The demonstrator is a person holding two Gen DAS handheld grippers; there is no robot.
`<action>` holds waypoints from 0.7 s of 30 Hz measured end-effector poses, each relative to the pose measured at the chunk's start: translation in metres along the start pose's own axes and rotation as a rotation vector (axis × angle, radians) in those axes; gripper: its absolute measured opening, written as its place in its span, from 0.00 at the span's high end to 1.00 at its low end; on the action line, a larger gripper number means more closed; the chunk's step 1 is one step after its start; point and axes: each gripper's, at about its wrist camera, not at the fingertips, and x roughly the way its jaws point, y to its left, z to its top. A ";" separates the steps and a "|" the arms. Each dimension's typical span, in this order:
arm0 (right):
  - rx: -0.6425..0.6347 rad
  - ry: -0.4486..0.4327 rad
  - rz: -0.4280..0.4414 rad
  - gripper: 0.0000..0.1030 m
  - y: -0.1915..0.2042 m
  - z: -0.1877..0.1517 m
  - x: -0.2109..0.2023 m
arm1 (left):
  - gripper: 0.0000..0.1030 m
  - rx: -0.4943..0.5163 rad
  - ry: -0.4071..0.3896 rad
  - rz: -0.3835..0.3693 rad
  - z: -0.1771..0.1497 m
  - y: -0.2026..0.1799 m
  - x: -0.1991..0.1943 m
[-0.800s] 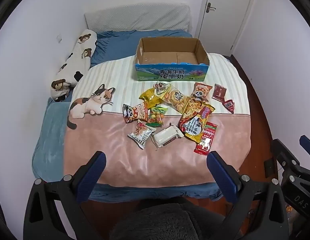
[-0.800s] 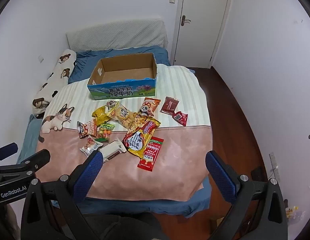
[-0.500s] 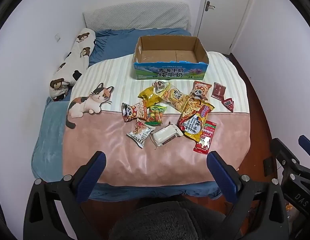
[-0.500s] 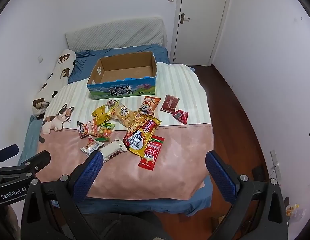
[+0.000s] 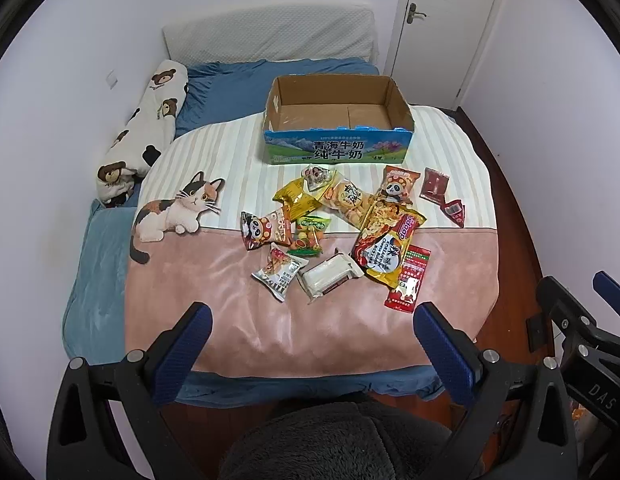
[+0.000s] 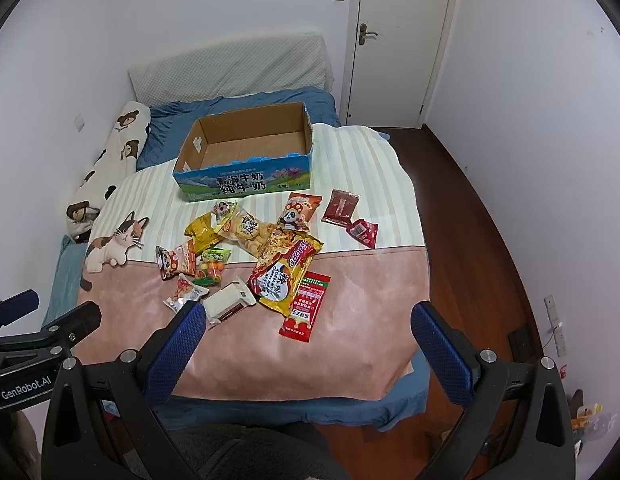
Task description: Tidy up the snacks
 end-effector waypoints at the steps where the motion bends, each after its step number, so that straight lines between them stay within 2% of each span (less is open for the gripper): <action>1: 0.001 0.001 0.002 0.00 -0.001 0.002 0.000 | 0.00 0.001 -0.001 0.000 0.001 -0.001 -0.001; 21: 0.004 0.003 0.017 0.00 -0.001 0.006 -0.001 | 0.00 -0.003 -0.007 -0.008 -0.002 -0.005 -0.001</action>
